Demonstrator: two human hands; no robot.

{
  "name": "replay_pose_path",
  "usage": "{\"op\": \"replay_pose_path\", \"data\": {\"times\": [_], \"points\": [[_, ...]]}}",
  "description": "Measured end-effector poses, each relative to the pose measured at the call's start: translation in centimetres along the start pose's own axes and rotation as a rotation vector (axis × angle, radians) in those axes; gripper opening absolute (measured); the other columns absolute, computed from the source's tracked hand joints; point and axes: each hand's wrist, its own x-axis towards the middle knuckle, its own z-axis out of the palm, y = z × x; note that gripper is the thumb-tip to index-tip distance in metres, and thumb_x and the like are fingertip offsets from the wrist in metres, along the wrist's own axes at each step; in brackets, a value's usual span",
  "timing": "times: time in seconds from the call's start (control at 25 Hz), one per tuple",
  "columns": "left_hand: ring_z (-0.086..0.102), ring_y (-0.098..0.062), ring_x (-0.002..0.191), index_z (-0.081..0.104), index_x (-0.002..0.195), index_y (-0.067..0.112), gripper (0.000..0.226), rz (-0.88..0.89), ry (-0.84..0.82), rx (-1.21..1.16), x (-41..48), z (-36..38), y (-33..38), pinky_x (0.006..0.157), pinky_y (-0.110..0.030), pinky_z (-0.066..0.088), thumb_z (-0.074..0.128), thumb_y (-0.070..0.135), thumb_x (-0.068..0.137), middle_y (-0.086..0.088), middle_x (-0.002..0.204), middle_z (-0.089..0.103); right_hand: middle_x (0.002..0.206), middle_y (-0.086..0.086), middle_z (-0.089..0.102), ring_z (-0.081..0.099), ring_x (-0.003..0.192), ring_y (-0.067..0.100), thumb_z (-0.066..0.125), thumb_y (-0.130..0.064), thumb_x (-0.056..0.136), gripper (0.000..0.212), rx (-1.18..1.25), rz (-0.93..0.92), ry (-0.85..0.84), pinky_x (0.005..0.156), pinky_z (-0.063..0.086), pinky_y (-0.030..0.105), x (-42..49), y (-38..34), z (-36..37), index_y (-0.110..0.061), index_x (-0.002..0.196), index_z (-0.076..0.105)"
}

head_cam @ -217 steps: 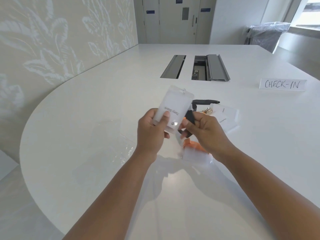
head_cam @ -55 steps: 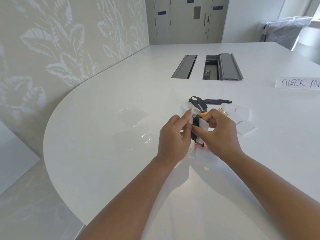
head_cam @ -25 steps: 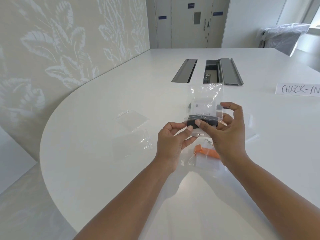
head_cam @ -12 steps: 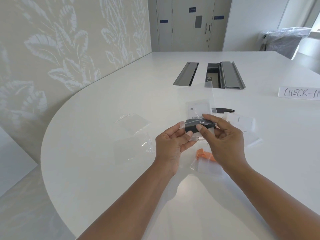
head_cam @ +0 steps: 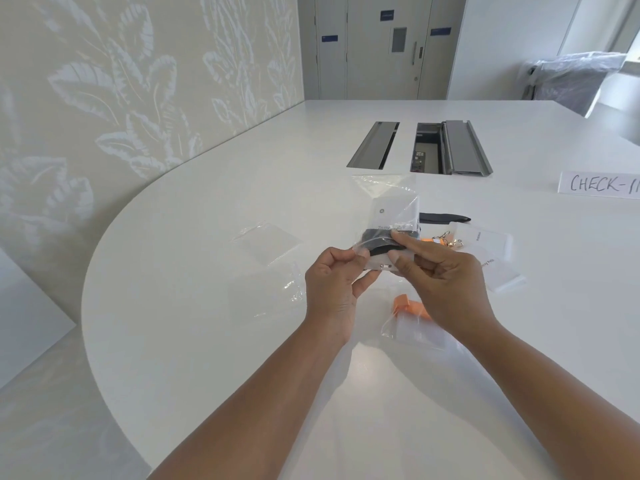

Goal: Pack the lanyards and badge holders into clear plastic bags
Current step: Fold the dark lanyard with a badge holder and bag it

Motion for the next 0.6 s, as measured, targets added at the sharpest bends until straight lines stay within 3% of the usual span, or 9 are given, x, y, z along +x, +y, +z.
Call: {"op": "replay_pose_path", "data": {"times": [0.12,0.2,0.36,0.48,0.6], "points": [[0.067,-0.026,0.081,0.057,0.078,0.006,0.018,0.018,0.018,-0.020,0.26,-0.16,0.27,0.066,-0.029,0.059,0.066,-0.007,0.086,-0.015,0.088,0.067,0.101,-0.009,0.076,0.070,0.092,0.000,0.076,-0.018,0.083,0.045,-0.066,-0.020,-0.148,0.086,0.051,0.013,0.29,0.18,-0.53,-0.037,0.121,0.062],[0.069,-0.024,0.079,0.059,0.095,0.005,0.017,0.020,0.008,-0.045,0.09,-0.06,0.40,0.068,-0.030,0.060,0.066,-0.007,0.086,-0.016,0.092,0.067,0.100,-0.014,0.076,0.070,0.095,0.000,0.074,-0.015,0.084,0.039,-0.078,-0.057,-0.116,0.087,0.051,0.013,0.32,0.30,-0.41,-0.036,0.115,0.066],[0.071,-0.023,0.083,0.061,0.121,0.003,0.034,-0.033,-0.064,-0.094,-0.13,0.11,0.30,0.069,-0.027,0.059,0.063,-0.006,0.088,-0.019,0.101,0.067,0.079,-0.020,0.076,0.075,0.078,0.005,0.071,0.001,0.086,0.030,0.019,-0.024,-0.008,0.077,0.056,0.014,0.12,0.61,-0.15,-0.027,0.092,0.075],[0.071,-0.027,0.089,0.064,0.120,-0.003,0.029,-0.017,-0.100,-0.043,-0.27,0.08,0.25,0.072,-0.029,0.059,0.063,0.000,0.090,-0.026,0.112,0.068,0.077,-0.017,0.076,0.073,0.074,0.005,0.071,0.000,0.087,0.033,-0.042,-0.048,0.030,0.078,0.059,0.023,-0.09,0.26,-0.01,-0.032,0.085,0.073],[0.071,-0.029,0.088,0.065,0.107,-0.002,0.021,0.022,-0.055,-0.039,-0.29,0.01,0.37,0.071,-0.031,0.059,0.067,-0.004,0.086,-0.029,0.122,0.064,0.079,0.001,0.075,0.075,0.071,0.015,0.079,-0.012,0.083,0.040,0.007,-0.006,0.043,0.072,0.061,0.032,-0.18,-0.08,0.00,-0.035,0.098,0.050]]}}
